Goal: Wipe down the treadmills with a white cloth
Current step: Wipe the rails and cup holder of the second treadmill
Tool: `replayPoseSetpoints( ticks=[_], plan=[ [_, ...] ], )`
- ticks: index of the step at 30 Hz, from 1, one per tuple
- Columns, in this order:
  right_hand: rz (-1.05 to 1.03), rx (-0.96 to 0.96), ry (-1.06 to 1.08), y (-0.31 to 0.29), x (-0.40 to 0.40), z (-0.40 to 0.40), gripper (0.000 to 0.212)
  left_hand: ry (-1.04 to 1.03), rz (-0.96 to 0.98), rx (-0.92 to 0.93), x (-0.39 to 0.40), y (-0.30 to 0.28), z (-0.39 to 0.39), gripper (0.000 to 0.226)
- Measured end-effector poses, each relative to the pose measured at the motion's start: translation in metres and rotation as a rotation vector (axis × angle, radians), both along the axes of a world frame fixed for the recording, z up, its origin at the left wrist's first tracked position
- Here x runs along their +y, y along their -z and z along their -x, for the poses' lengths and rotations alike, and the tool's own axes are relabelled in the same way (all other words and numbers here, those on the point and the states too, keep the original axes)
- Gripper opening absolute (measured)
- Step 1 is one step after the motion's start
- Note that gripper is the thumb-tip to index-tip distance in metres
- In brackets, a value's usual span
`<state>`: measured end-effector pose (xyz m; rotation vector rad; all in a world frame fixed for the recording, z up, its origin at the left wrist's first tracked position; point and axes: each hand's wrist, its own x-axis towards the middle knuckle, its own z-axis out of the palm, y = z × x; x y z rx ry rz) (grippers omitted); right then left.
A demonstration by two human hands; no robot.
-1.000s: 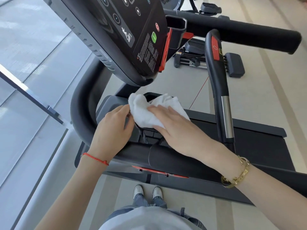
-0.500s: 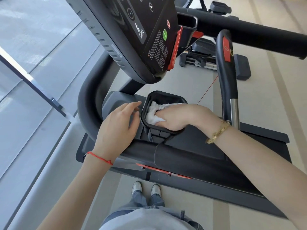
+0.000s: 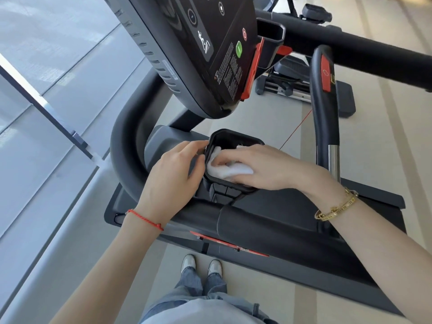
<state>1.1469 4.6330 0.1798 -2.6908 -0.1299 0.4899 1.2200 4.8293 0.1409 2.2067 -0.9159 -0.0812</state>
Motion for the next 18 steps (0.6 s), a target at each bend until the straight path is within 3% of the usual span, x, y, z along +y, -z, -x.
replayPoseSetpoints(
  ticks=[4, 6, 9, 12, 15, 18],
  plan=[
    [0.182, 0.060, -0.195, 0.002, 0.003, -0.005, 0.036, 0.015, -0.020, 0.018, -0.006, 0.003, -0.002, 0.036],
    [0.256, 0.094, -0.260, 0.000, 0.005, -0.010, 0.031, 0.020, -0.032, 0.029, -0.007, 0.004, -0.004, 0.037],
    [0.383, 0.162, -0.289, 0.002, 0.007, -0.019, 0.021, 0.029, -0.044, 0.045, -0.009, 0.003, -0.006, 0.039],
    [0.493, 0.292, -0.296, 0.005, 0.010, -0.027, 0.033, 0.041, -0.052, 0.059, -0.011, 0.003, -0.008, 0.040],
    [0.509, 0.389, -0.264, 0.004, 0.012, -0.033, 0.044, 0.048, -0.047, 0.090, -0.009, 0.003, -0.009, 0.041],
    [0.460, 0.433, -0.235, 0.001, 0.013, -0.038, 0.031, 0.058, -0.047, 0.100, -0.007, 0.003, -0.008, 0.042]
  ],
)
